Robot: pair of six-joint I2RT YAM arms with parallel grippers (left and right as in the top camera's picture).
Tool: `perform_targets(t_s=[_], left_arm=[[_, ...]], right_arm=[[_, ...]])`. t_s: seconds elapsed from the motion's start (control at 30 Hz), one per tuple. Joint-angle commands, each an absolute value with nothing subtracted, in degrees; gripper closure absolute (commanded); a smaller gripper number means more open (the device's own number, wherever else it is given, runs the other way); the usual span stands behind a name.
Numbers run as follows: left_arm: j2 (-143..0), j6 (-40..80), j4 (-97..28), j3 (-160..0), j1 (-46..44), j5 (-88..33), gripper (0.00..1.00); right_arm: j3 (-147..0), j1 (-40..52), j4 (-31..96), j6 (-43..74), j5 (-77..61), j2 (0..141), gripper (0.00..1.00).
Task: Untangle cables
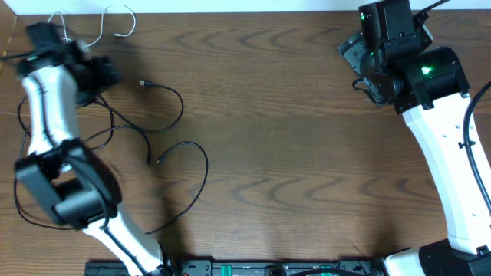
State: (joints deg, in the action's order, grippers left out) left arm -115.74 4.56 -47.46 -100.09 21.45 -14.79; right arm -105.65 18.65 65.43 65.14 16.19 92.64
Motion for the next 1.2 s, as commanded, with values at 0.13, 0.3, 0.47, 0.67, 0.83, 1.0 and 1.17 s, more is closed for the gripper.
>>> perform_targets(t_s=[0.13, 0.3, 0.47, 0.67, 0.83, 1.0, 1.17], left_arm=[[-121.78, -4.91, -47.72, -99.53, 12.16, -12.45, 0.19], [-124.75, -4.71, -48.58, -99.5, 7.81, -11.94, 0.29], [-126.48, -5.76, -48.84, -99.48, 4.01, -11.92, 0.3], [-126.67, -8.32, -49.63, -99.2, 2.04, -7.77, 0.29], [-126.67, -8.36, -50.11, -96.95, 2.33, -5.28, 0.29], [-126.67, -8.36, -50.04, -94.61, 2.28, -7.09, 0.29], [-126.67, -8.38, -50.13, -94.17, 2.26, -7.27, 0.3]], right_arm=[[-105.3, 18.46, 65.47, 63.53, 16.78, 93.03, 0.22], [-105.3, 18.46, 65.56, 63.53, 16.75, 93.03, 0.21], [-105.3, 18.46, 65.56, 63.55, 16.71, 93.03, 0.21], [-105.3, 18.46, 65.63, 63.51, 15.92, 93.03, 0.2], [-105.3, 18.46, 65.69, 63.51, 15.92, 93.03, 0.2], [-105.3, 18.46, 65.45, 63.57, 15.92, 93.03, 0.19], [-105.3, 18.46, 64.95, 63.55, 15.92, 93.03, 0.19]])
